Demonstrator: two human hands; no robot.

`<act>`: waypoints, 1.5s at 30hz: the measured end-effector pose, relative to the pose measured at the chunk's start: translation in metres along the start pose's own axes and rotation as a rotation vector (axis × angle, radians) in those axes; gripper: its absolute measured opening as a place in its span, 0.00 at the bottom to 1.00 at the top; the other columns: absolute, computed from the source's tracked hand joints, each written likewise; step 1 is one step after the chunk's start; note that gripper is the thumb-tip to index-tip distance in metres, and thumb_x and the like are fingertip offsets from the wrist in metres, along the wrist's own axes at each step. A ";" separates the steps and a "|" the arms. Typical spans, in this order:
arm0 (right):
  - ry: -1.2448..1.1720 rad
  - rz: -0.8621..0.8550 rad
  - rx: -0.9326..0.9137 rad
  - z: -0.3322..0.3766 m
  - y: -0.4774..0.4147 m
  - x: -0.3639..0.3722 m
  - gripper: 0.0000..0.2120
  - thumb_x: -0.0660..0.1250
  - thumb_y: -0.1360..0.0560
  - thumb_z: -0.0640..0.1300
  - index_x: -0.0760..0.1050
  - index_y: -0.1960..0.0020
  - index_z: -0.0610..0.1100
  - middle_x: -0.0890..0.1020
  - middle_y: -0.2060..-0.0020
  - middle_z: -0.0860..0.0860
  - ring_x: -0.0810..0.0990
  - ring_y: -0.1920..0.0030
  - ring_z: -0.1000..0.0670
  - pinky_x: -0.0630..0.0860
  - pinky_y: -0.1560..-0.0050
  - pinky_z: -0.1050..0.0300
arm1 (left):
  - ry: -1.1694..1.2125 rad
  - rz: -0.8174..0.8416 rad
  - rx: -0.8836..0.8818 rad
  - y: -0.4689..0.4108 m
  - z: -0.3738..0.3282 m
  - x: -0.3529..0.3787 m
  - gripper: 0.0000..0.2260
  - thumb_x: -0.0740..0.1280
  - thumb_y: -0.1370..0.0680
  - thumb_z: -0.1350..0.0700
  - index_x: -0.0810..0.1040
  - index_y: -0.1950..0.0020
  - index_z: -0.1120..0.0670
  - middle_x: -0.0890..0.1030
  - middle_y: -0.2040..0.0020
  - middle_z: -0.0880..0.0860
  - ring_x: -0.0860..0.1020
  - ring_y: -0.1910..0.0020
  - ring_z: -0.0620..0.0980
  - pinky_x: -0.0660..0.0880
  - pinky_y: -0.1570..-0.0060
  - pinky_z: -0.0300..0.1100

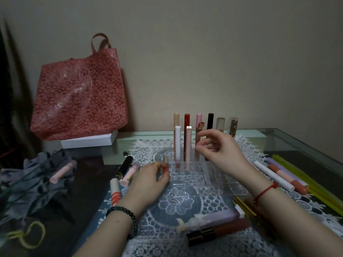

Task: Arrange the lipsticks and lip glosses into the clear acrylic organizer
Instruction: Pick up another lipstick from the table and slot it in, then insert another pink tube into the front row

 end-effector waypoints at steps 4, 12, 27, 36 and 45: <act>-0.019 0.000 0.017 -0.004 0.007 -0.005 0.15 0.68 0.29 0.38 0.73 0.44 0.47 0.80 0.59 0.49 0.80 0.59 0.53 0.78 0.58 0.68 | -0.004 -0.020 -0.054 0.001 0.004 -0.001 0.08 0.66 0.27 0.50 0.74 0.48 0.46 0.76 0.55 0.41 0.76 0.61 0.38 0.73 0.65 0.31; -0.054 -0.022 0.050 -0.012 0.023 -0.012 0.14 0.66 0.28 0.38 0.72 0.43 0.47 0.79 0.59 0.49 0.78 0.61 0.53 0.77 0.61 0.69 | -0.278 -0.136 -0.054 -0.002 0.005 -0.019 0.13 0.63 0.24 0.53 0.74 0.40 0.53 0.78 0.49 0.51 0.76 0.51 0.50 0.73 0.46 0.45; -0.111 -0.162 -0.065 0.008 0.031 -0.030 0.12 0.65 0.28 0.35 0.74 0.49 0.49 0.78 0.61 0.52 0.76 0.62 0.60 0.76 0.61 0.71 | 0.490 -0.510 -0.200 -0.004 0.038 -0.065 0.11 0.62 0.23 0.60 0.77 0.42 0.56 0.80 0.55 0.54 0.75 0.60 0.48 0.73 0.58 0.45; -0.305 -0.034 -0.108 0.022 0.035 -0.005 0.14 0.69 0.31 0.36 0.76 0.51 0.53 0.82 0.60 0.54 0.81 0.60 0.56 0.79 0.57 0.64 | 0.802 -0.151 0.173 0.004 -0.052 -0.019 0.11 0.65 0.27 0.58 0.80 0.52 0.43 0.83 0.54 0.41 0.79 0.53 0.40 0.74 0.56 0.30; -0.431 -0.072 -0.056 0.014 0.034 -0.009 0.10 0.68 0.31 0.35 0.77 0.56 0.50 0.84 0.62 0.57 0.82 0.59 0.56 0.78 0.60 0.67 | 0.728 -0.109 0.209 0.009 -0.061 -0.010 0.09 0.67 0.33 0.47 0.80 0.54 0.40 0.82 0.56 0.42 0.79 0.55 0.40 0.73 0.55 0.31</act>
Point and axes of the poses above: each hand's wrist, its own y-axis away from the middle knuckle, its own x-axis out of the palm, z = x × y, the point moved 9 cm from there along -y, towards the middle knuckle
